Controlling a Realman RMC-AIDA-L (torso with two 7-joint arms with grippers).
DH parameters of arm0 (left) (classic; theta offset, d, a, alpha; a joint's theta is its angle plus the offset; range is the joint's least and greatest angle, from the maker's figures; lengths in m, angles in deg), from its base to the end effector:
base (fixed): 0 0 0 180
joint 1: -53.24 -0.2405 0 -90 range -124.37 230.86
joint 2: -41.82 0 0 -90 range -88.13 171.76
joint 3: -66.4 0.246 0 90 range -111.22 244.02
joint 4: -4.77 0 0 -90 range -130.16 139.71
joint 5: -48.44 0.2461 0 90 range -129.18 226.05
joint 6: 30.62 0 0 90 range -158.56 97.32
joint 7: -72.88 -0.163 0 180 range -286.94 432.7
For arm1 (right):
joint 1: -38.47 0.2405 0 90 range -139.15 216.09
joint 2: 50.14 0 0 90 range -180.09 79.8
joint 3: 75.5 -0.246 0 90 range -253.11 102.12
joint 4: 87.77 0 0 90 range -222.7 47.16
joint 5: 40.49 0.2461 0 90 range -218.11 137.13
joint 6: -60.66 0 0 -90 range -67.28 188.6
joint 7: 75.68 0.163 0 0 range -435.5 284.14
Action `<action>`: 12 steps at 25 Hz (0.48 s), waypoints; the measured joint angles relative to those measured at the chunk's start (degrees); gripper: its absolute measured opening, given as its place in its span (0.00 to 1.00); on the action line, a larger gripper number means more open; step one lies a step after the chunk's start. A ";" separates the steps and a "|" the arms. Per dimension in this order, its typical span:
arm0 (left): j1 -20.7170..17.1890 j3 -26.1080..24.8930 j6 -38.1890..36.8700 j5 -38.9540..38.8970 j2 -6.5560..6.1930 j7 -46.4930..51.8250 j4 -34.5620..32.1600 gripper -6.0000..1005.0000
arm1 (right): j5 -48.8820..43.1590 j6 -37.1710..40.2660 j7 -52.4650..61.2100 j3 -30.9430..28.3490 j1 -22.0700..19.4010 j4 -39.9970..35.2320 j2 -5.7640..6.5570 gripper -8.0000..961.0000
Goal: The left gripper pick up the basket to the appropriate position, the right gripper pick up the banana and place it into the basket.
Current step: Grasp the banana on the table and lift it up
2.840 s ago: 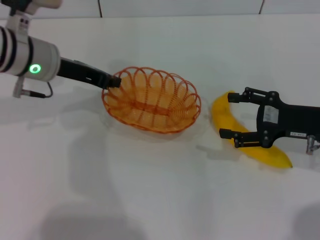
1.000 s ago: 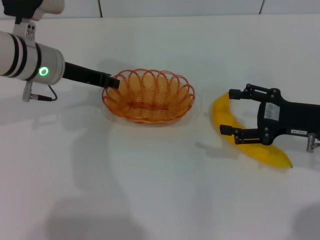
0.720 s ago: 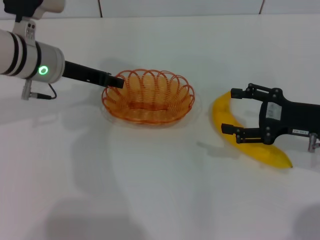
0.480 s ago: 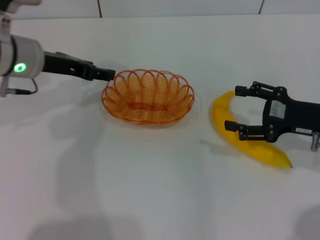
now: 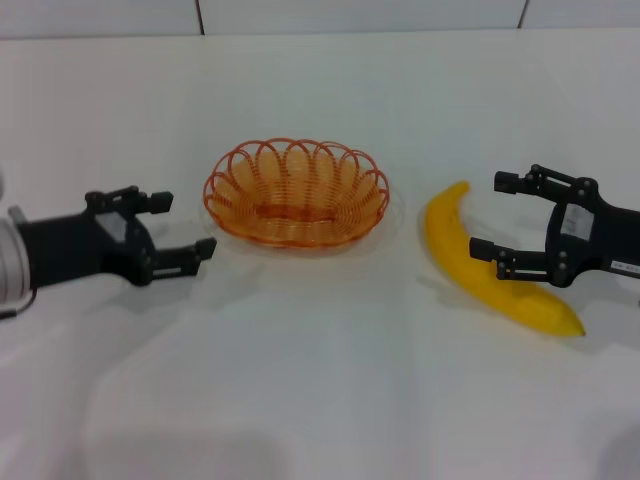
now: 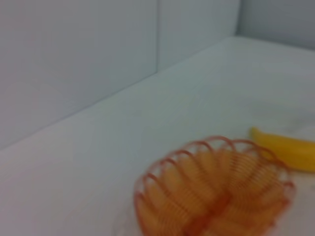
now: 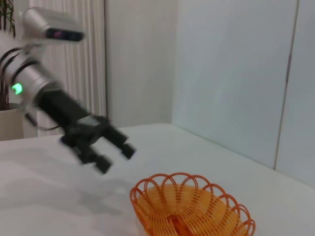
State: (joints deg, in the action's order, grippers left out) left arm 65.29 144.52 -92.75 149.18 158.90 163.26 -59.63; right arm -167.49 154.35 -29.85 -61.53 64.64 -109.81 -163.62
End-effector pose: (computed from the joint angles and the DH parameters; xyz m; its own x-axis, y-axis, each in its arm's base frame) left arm -0.2574 0.3640 -0.0181 0.9059 0.2755 0.3215 0.3960 -0.8202 -0.4130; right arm 0.3451 0.3094 0.0100 0.8485 -0.0904 -0.5215 -0.3307 -0.8599 -0.3889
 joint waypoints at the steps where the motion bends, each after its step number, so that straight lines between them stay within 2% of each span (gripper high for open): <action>1: -0.71 0.04 -0.03 -1.91 0.02 -2.83 1.11 0.84 | 0.00 -0.04 0.00 0.00 -0.15 -0.03 0.00 0.91; 4: -2.53 0.03 -0.09 -7.92 0.07 -12.04 6.19 0.85 | 0.00 -0.40 -0.01 0.02 -0.44 -0.01 0.01 0.91; 5: -3.15 -0.13 -0.42 -14.06 0.05 -22.58 13.43 0.85 | 0.00 -0.46 -0.02 0.06 -0.55 0.01 0.01 0.91; 8: -2.85 -0.35 -1.48 -21.48 0.02 -33.78 21.72 0.85 | -0.15 -0.52 -0.08 0.17 -1.00 -0.12 -0.06 0.91; 12: -1.11 -0.45 -3.46 -27.94 -0.19 -41.39 28.35 0.85 | -0.92 -0.60 -0.13 0.59 -1.34 -0.24 -0.20 0.91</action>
State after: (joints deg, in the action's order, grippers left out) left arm 64.18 144.07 -96.21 121.24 158.71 121.88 -31.28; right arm -168.41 153.75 -29.98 -60.95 63.31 -110.05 -163.82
